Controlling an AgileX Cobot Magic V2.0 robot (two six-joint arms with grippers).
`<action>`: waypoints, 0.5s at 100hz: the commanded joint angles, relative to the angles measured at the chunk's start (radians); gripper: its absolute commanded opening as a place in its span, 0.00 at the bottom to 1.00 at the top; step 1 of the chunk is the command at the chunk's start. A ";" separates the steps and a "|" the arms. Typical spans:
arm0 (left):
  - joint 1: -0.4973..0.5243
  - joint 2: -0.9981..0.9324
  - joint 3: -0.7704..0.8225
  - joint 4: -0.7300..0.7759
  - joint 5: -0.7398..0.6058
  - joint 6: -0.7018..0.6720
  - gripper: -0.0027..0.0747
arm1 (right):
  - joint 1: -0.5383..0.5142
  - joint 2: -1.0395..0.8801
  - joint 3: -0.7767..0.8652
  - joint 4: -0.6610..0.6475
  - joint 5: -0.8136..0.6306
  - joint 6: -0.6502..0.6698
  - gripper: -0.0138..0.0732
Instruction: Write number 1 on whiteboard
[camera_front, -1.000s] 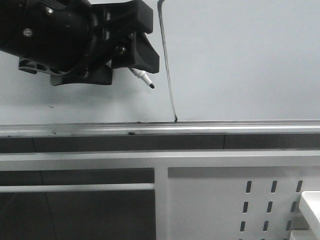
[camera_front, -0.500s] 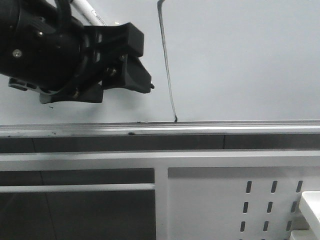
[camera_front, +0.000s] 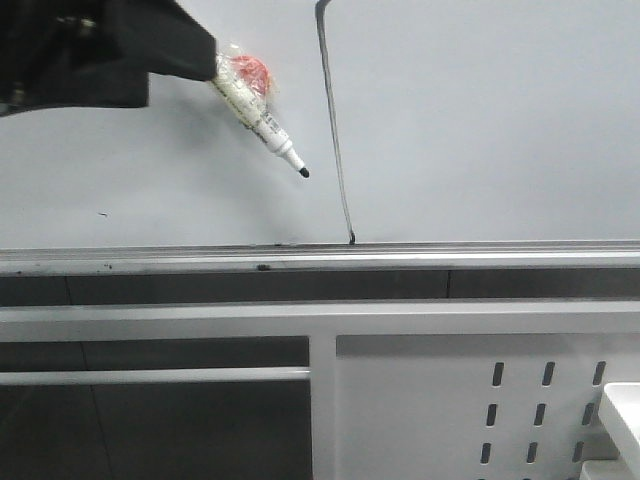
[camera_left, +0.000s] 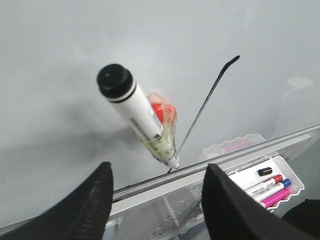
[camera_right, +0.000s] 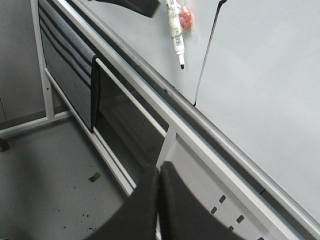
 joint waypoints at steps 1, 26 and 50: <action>0.001 -0.117 0.034 -0.005 -0.073 0.007 0.42 | -0.004 0.011 -0.023 0.002 -0.084 -0.001 0.10; 0.001 -0.451 0.141 0.123 0.068 0.082 0.01 | -0.004 0.007 -0.023 -0.009 -0.154 -0.001 0.10; 0.001 -0.639 0.141 0.197 0.274 0.084 0.01 | -0.004 0.007 -0.023 -0.009 -0.165 -0.001 0.10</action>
